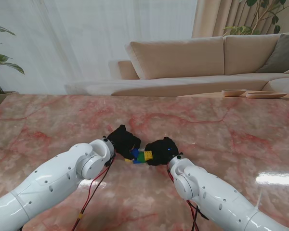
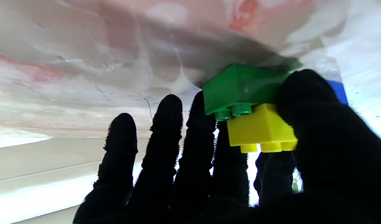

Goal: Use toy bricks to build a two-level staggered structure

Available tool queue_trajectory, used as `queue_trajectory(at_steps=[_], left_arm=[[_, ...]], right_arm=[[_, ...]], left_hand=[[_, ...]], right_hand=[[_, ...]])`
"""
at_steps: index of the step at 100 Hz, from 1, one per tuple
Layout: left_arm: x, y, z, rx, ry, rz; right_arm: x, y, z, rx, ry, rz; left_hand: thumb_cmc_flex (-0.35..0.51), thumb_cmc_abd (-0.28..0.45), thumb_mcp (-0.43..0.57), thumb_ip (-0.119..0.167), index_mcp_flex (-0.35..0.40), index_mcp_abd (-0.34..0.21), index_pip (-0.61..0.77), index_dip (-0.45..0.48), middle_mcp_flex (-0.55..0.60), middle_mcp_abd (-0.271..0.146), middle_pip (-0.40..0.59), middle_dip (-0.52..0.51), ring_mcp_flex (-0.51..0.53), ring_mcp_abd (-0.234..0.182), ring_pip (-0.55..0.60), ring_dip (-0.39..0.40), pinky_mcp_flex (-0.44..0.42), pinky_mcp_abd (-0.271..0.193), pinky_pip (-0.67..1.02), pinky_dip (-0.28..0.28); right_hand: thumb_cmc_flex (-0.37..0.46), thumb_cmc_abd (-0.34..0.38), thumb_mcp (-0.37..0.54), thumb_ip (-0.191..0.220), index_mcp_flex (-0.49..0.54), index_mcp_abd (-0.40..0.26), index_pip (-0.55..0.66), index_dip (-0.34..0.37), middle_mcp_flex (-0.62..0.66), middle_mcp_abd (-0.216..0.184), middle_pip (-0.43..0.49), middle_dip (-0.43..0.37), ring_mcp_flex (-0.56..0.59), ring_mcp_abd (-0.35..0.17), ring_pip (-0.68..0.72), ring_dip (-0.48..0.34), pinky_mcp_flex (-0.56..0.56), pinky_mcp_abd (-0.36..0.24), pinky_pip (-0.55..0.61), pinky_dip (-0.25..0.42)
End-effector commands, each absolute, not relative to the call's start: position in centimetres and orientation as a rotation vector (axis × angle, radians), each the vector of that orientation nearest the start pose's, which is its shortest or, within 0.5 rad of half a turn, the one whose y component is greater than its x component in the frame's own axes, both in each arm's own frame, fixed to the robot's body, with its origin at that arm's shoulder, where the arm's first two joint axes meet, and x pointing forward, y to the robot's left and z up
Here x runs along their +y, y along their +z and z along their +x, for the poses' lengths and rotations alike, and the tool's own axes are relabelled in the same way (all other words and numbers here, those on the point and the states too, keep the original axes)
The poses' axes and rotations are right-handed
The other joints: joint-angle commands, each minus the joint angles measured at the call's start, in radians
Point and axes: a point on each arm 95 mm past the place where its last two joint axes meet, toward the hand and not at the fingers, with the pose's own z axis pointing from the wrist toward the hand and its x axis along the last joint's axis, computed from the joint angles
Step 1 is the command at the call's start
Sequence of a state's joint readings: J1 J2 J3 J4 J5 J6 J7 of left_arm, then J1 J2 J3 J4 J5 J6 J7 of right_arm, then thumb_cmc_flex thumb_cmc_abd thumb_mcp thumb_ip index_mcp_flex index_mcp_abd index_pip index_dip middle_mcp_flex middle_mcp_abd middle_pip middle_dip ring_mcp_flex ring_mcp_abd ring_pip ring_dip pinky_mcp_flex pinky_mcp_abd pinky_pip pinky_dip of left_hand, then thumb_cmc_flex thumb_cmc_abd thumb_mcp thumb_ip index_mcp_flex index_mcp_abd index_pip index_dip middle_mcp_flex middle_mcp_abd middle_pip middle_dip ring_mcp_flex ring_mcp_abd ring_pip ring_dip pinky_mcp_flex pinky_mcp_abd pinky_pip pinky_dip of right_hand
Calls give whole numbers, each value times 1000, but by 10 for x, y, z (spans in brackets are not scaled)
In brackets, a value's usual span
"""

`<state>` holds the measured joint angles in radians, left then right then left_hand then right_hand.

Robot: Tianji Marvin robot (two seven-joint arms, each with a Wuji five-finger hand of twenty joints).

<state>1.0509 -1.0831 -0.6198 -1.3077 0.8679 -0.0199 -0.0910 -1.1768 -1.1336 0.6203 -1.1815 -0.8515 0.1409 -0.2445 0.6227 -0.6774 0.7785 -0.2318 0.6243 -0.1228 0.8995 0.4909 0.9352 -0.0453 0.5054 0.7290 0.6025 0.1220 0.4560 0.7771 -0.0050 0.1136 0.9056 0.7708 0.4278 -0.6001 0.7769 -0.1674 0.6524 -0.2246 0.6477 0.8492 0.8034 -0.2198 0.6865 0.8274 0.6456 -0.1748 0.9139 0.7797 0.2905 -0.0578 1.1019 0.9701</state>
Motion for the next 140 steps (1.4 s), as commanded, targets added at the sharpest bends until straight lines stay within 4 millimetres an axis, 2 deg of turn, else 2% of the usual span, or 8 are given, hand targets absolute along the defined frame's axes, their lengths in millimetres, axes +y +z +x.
queue_trajectory(at_steps=[1,39,61,140], left_arm=[[-101,-340,458,1983,-1402,-963],[-92,-329,455,1978,-1369,-954],[-94,-328,457,2016,-1327,-917],[-110,-345,466,2061,-1297,-893]], right_arm=[[81,-413,427,1716,1385,1121],[83,-413,427,1705,1378,1126],[84,-412,427,1703,1380,1128],[81,-411,428,1687,1384,1138]], left_hand=[[15,21,21,17,89,-95,138,44,-10,4,25,-9,22,0,25,13,-18,12,2,-4],[14,25,23,19,92,-94,137,48,-6,6,27,-11,23,2,22,11,-23,12,-4,-6],[12,29,17,21,93,-96,135,50,-2,4,25,-12,28,2,22,11,-23,12,-6,-6],[4,25,-1,22,79,-88,126,60,-22,6,30,-65,19,1,21,13,-32,5,-19,-10]], right_hand=[[7,24,26,-13,23,5,-36,-42,-2,-2,-13,-11,1,-20,16,15,-12,2,14,36],[3,29,30,-13,21,7,-36,-42,-5,-2,-12,-11,-3,-20,17,14,-15,1,14,37],[2,28,30,-10,20,8,-37,-42,-6,-1,-12,-11,-3,-20,18,14,-15,2,15,37],[0,29,31,-11,22,8,-39,-40,-3,-1,-11,-11,-2,-19,18,14,-15,1,14,37]])
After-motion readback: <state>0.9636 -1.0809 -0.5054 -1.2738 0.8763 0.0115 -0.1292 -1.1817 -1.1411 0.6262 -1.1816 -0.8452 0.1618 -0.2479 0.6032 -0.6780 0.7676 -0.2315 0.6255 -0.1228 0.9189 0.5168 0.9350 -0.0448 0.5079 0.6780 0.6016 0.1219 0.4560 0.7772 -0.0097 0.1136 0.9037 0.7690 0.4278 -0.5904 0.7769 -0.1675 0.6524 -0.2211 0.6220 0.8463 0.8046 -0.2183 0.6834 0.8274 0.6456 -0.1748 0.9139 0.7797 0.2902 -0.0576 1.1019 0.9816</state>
